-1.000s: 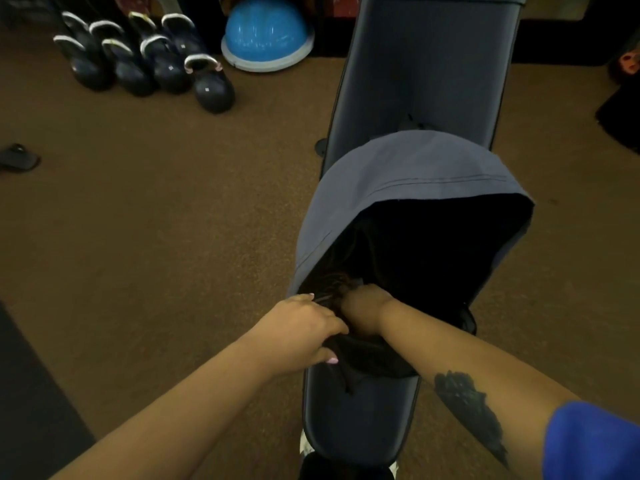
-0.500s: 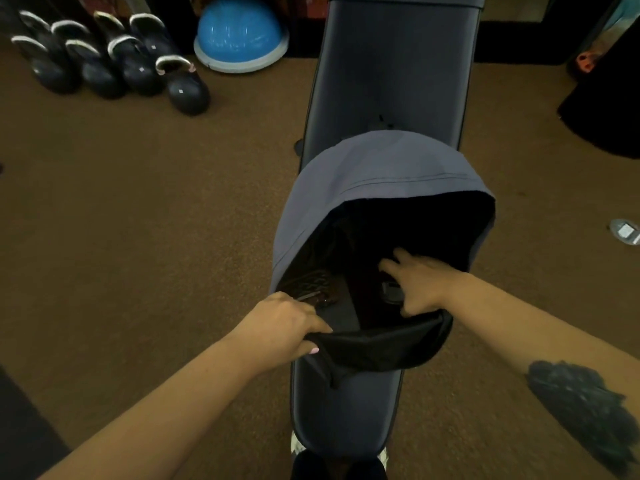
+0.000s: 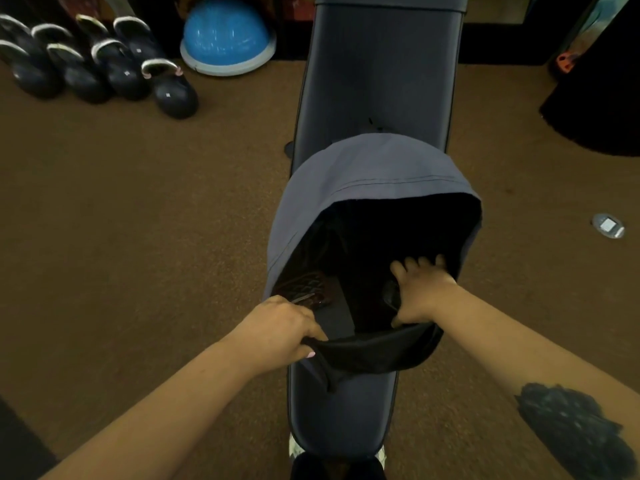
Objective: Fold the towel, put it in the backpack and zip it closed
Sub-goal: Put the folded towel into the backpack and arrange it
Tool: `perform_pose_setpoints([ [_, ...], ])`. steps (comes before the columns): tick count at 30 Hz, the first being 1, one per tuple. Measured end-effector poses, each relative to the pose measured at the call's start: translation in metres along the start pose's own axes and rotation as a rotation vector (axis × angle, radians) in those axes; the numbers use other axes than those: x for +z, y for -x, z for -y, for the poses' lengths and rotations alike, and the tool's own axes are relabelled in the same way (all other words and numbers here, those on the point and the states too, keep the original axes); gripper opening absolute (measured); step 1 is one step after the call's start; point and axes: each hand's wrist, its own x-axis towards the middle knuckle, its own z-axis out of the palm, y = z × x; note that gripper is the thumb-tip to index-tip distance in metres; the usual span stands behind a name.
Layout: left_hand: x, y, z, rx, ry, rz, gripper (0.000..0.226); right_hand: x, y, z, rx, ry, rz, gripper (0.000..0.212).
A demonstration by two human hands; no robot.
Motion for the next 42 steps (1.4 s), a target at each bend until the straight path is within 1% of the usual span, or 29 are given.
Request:
perform_pose_setpoints([
  [3,0.0,0.001,0.001,-0.004,0.002,0.006,0.038,-0.004,0.002,-0.001,0.044,-0.005,0.056,0.111],
  [6,0.0,0.0,0.001,-0.003,-0.002,0.01,0.039,-0.006,0.004,0.005,0.057,-0.027,0.069,0.112],
  [8,-0.001,0.0,0.002,-0.005,0.004,0.013,0.04,-0.008,0.006,0.013,0.049,-0.008,0.052,0.112],
  [10,-0.003,0.001,0.002,-0.01,0.009,0.015,0.041,-0.012,0.008,0.022,0.035,0.021,-0.007,0.111],
  [13,-0.006,0.002,0.0,-0.023,0.015,0.005,0.044,-0.018,0.01,0.042,-0.003,0.112,-0.089,0.103],
  [16,-0.006,0.004,0.0,-0.028,0.033,-0.019,0.047,-0.025,0.006,0.064,-0.09,0.18,-0.162,0.083],
  [17,-0.005,0.005,0.0,-0.024,0.038,-0.024,0.047,-0.028,0.001,0.071,-0.116,0.14,-0.187,0.072],
  [18,-0.004,0.006,0.001,-0.02,0.042,-0.028,0.047,-0.031,-0.006,0.079,-0.129,0.044,-0.207,0.06],
  [19,-0.003,0.006,0.002,-0.017,0.044,-0.028,0.046,-0.033,-0.017,0.086,-0.111,-0.104,-0.196,0.048],
  [20,-0.002,0.007,0.003,-0.016,0.044,-0.027,0.046,-0.033,-0.029,0.093,-0.067,-0.271,-0.151,0.038],
  [22,0.001,0.01,0.005,-0.014,0.047,-0.042,0.045,-0.026,-0.056,0.104,0.06,-0.545,-0.021,0.03],
  [24,0.005,0.015,0.008,-0.002,0.064,-0.092,0.045,-0.013,-0.075,0.109,0.144,-0.695,0.072,0.031],
  [26,0.009,0.02,0.01,0.006,0.088,-0.148,0.043,0.001,-0.088,0.113,0.186,-0.752,0.138,0.034],
  [28,0.013,0.023,0.013,0.011,0.096,-0.187,0.042,0.009,-0.095,0.116,0.211,-0.787,0.169,0.035],
  [30,0.014,0.023,0.015,0.016,0.118,-0.188,0.041,0.012,-0.097,0.118,0.242,-0.848,0.184,0.034],
  [32,0.015,0.021,0.015,0.005,0.192,-0.208,0.04,0.014,-0.1,0.116,0.245,-0.919,0.227,0.031],
  [34,0.012,0.018,0.012,-0.049,0.26,-0.262,0.04,0.01,-0.099,0.114,0.215,-1.031,0.269,0.027],
  [36,0.009,0.013,0.007,-0.118,0.294,-0.331,0.041,0.006,-0.098,0.112,0.202,-1.248,0.287,0.017],
  [37,0.006,0.008,0.003,-0.157,0.303,-0.355,0.042,0.001,-0.095,0.111,0.213,-1.362,0.31,0.017],
  [38,0.003,0.002,-0.001,-0.188,0.31,-0.368,0.044,-0.005,-0.092,0.108,0.228,-1.46,0.338,0.022],
  [40,-0.003,-0.013,-0.007,-0.25,0.321,-0.332,0.052,-0.016,-0.085,0.1,0.237,-1.573,0.378,0.028],
  [42,-0.006,-0.033,-0.009,-0.329,0.284,-0.253,0.06,-0.028,-0.075,0.087,0.231,-1.619,0.386,0.03],
])
